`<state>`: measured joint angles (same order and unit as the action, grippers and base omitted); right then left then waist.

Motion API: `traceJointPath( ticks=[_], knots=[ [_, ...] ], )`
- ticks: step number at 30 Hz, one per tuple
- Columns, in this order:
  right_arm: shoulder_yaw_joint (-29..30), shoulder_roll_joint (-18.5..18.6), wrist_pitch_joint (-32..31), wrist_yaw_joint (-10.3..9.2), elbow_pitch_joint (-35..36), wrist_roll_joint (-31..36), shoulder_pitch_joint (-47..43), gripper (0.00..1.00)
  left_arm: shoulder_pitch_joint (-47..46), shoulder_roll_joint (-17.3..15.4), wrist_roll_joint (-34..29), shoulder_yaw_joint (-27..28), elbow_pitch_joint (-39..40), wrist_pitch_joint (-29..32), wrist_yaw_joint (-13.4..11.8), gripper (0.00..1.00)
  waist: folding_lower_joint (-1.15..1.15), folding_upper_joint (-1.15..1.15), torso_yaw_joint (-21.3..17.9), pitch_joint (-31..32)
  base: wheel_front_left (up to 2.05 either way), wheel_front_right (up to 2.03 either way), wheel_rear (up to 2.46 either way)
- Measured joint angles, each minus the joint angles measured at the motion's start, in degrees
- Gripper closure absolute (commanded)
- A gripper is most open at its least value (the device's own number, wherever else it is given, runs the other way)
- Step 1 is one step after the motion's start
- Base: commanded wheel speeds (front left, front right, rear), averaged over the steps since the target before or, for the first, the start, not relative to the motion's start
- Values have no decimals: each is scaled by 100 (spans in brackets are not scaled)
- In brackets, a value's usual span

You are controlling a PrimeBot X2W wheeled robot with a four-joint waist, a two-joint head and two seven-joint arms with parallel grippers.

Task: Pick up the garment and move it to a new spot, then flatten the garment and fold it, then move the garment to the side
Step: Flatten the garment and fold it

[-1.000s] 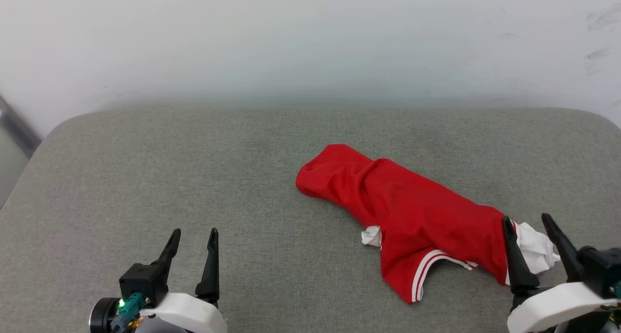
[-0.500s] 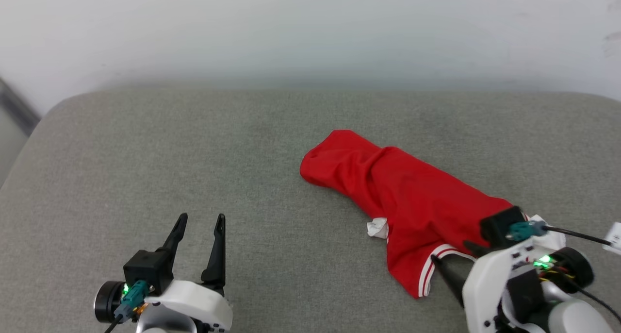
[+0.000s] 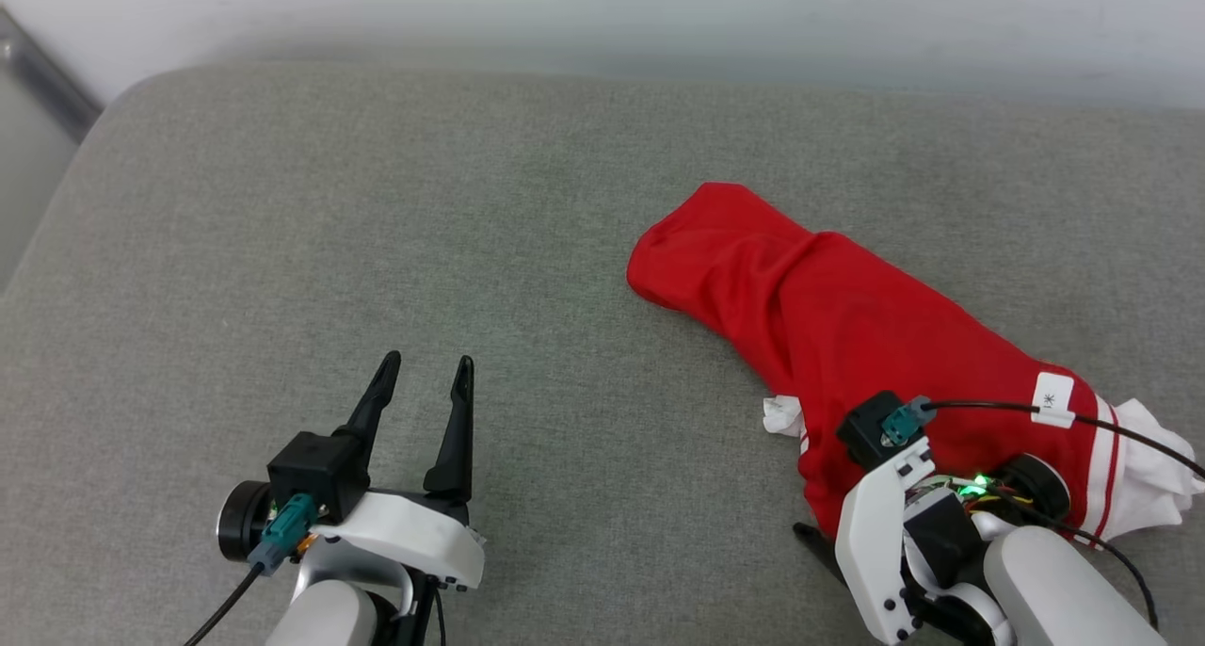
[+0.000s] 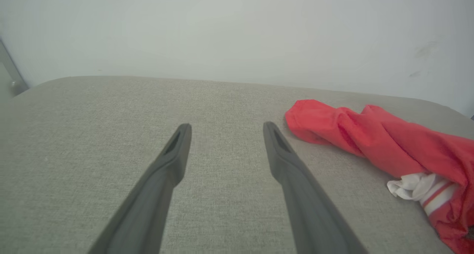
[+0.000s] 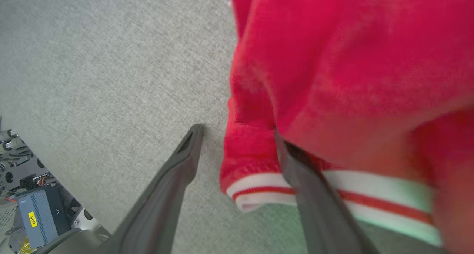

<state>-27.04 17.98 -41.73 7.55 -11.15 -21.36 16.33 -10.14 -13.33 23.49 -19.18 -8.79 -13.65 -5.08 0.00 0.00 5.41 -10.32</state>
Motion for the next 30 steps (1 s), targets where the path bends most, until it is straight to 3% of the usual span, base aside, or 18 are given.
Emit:
traceJointPath(
  ticks=[3, 4, 5, 6, 14, 21, 26, 30],
  knots=[
    [9, -83, 36, 1, -325, -49, 97, 0, -31, 31, 2, -1, -87, -38, 9, 0, 0, 0, 63, -70, 0, 0, 0],
    [26, -120, 43, 1, -419, -93, 118, 9, -40, 38, 3, 3, -111, -48, 13, 0, 0, 0, 68, -78, 0, 0, 0],
    [30, -147, 48, 1, -493, -109, 141, 61, -42, 44, 3, 9, -138, -51, 15, 0, 0, 0, 66, -77, 0, 0, 0],
    [30, -172, 76, 1, -559, -126, 165, 100, -42, 52, 4, 11, -156, -66, 33, 0, 0, 0, 60, -74, 0, 0, 0],
    [-255, -413, 576, -8, -683, -200, 302, 100, -43, 47, 5, 33, -243, -92, 53, 0, 0, 0, -40, 55, 0, 0, 0],
    [-716, -845, 1521, -5, 111, -452, 643, 100, -43, 45, 14, 16, -270, -101, 51, 0, 0, 0, -109, 173, 0, 0, 0],
    [-519, -985, 1850, -4, 280, -588, 558, 100, -42, 55, 37, -23, -272, -108, 53, 0, 0, 0, -98, 171, 0, 0, 0],
    [-159, -969, 1908, -4, -165, -692, 61, 100, -40, 78, 49, -44, -293, -109, 54, 0, 0, 0, -71, 168, 0, 0, 0]
  ],
)
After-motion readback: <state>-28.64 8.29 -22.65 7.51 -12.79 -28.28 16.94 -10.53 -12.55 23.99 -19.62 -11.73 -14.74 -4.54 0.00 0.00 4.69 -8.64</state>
